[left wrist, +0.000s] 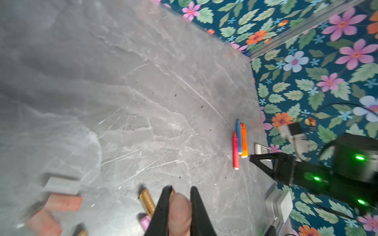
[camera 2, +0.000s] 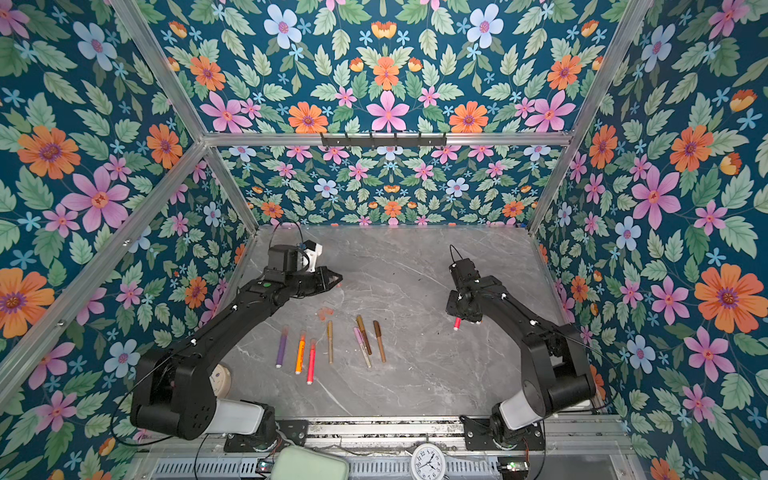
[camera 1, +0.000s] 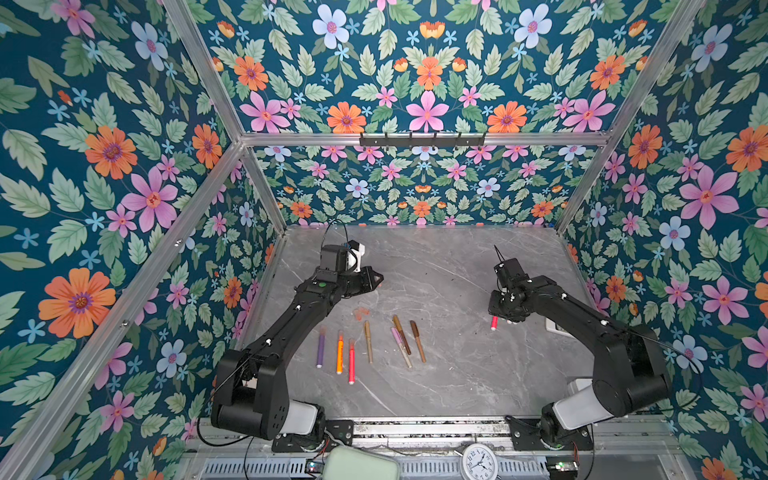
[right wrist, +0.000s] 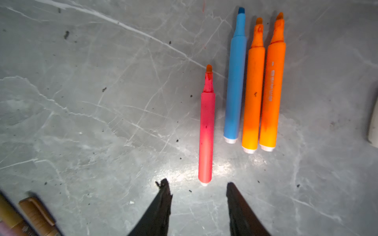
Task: Open the pen caps
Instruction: 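Lay the pink highlighter beside the blue marker and open the right gripper, then release the pink cap onto the table with the left gripper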
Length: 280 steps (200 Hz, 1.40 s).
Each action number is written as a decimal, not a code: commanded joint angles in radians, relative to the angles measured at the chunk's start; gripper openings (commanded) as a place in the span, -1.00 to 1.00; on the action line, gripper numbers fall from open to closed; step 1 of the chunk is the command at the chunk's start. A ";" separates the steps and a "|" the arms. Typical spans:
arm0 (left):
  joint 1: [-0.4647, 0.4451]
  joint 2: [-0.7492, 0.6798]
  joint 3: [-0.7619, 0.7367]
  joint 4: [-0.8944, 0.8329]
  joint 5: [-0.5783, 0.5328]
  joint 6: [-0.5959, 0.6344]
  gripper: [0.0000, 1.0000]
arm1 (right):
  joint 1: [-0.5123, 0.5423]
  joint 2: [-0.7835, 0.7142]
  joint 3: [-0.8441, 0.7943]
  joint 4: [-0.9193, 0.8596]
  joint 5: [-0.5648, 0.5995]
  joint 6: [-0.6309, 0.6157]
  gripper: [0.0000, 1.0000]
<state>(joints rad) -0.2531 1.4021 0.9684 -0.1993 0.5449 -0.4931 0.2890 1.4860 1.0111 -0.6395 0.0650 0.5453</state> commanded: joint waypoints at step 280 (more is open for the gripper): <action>0.054 0.124 -0.186 -0.074 -0.342 -0.004 -0.49 | 0.040 -0.267 -0.253 0.072 -0.022 -0.024 -0.10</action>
<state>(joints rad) -0.2008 1.5341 0.7788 -0.2840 0.2085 -0.4957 0.3279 1.2266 0.7582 -0.5575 0.0261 0.5278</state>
